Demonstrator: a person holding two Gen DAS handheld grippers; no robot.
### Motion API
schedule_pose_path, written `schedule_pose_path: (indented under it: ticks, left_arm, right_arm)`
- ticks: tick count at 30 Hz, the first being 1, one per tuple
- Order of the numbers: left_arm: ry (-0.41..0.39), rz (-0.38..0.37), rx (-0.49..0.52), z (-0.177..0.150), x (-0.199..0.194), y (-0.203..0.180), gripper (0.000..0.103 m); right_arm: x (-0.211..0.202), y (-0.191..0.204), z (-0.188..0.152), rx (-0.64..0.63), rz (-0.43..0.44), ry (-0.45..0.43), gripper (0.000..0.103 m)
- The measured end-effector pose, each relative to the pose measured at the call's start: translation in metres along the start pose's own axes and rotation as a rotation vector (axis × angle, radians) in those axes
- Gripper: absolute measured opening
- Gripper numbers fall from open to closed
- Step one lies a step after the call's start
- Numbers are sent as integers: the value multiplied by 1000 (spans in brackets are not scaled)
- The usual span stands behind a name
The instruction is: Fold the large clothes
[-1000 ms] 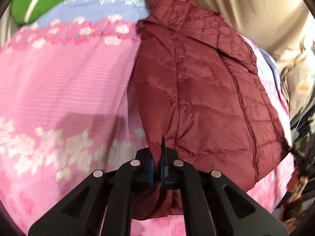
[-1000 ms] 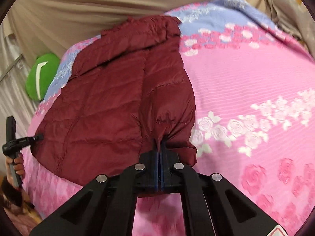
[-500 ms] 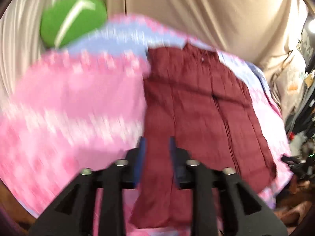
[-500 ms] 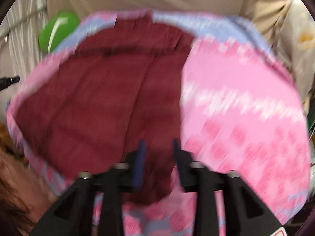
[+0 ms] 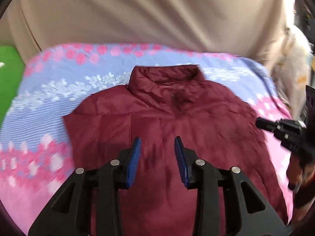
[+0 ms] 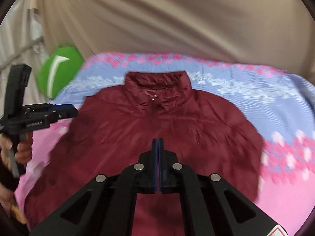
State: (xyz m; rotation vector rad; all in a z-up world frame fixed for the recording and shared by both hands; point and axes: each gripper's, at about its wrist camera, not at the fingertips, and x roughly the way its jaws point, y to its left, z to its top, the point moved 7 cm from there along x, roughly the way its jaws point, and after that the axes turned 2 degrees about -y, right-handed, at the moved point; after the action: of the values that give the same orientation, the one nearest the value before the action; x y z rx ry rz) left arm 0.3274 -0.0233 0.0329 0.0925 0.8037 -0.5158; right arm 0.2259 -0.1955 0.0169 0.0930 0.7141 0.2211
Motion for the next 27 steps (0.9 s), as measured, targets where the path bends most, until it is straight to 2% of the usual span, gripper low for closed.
schedule_pose_path:
  ticks: [3,7,12,14,15,16,17,19,20,22,24,25,26,27]
  left_arm:
    - [23,31,-16,16,49,10,33]
    - [49,76,-59,33,101,34,33]
    - [19,134,-108,49,132,67,31]
    - [-5,167,-136,53,135,82,21]
    - [-14,182,-146,54,138,89,6]
    - [-27,211,-179,52,140,105,1]
    - [-47,181,-215,51,140,116,1]
    - [-103,29,-348,46,136,139,1]
    - [-114,1,-386,45,132,145,1]
    - [-145,32,-393,46,115,152,0]
    - [-157,44,-329,49,92,148,1]
    - [-162,56,-312,50,85,149,6]
    - [-165,82,-297,50,78,152,19]
    - [-164,119,-285,49,73,159,36]
  right_arm:
    - [60,-13,11,37,-24,65,0]
    - [110,-32,29,75,-48,94,0]
    - [142,-71,51,151,-83,69,0]
    - [146,-88,52,173,-114,50,0]
    - [148,-101,49,191,-115,38,0]
    - [148,-110,48,227,-82,27,0]
    - [146,-114,46,245,-68,20,0]
    - [144,-119,44,261,-59,8,0]
    - [143,-118,44,257,-73,9,0]
    - [129,-106,47,197,-114,5,0]
    - [104,-96,53,139,-129,-58,5]
    - [88,-97,57,118,-155,-97,22]
    - [79,-101,59,113,-184,-120,46]
    - [71,-111,61,105,-229,-143,53]
